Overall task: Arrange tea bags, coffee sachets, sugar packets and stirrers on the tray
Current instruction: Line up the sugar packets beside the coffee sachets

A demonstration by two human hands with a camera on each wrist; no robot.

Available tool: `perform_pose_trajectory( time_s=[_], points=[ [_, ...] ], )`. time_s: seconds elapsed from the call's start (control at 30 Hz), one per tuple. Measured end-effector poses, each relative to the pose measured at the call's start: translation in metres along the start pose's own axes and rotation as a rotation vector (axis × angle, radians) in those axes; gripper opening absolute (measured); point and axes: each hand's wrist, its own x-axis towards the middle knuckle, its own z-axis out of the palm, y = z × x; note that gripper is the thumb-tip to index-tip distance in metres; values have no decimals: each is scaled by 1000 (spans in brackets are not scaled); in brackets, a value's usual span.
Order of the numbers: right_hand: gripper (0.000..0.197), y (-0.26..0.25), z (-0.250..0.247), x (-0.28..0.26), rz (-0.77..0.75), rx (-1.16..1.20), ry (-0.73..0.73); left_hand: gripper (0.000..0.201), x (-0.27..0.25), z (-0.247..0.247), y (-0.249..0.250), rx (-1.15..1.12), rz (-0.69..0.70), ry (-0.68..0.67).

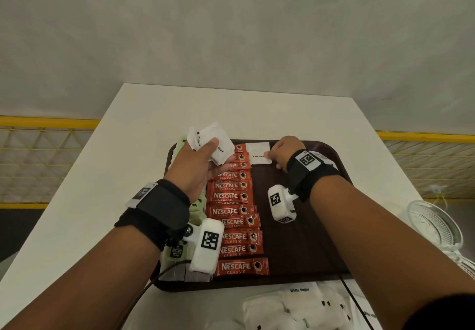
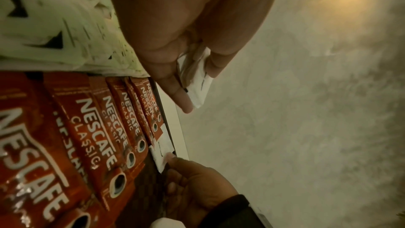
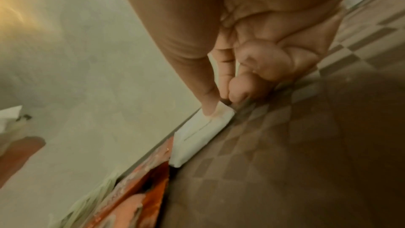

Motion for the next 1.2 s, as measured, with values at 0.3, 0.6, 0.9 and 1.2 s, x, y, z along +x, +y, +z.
perform_pose_trajectory(
  time_s=[0.3,0.6,0.9,1.2],
  points=[
    [36,-37,-4,-59,-313,286,-300,38,0,10,-5,-28,22,6],
    [17,-22,-9,-54,-186,647,-274,29,-2,20,0,-45,-33,19],
    [4,15,-26,-20,-47,208,-202,37,-4,8,-1,-39,-47,39],
    [23,0,-7,-11,-117,-13,-55,41,-6,6,-2,5,-66,34]
  ],
)
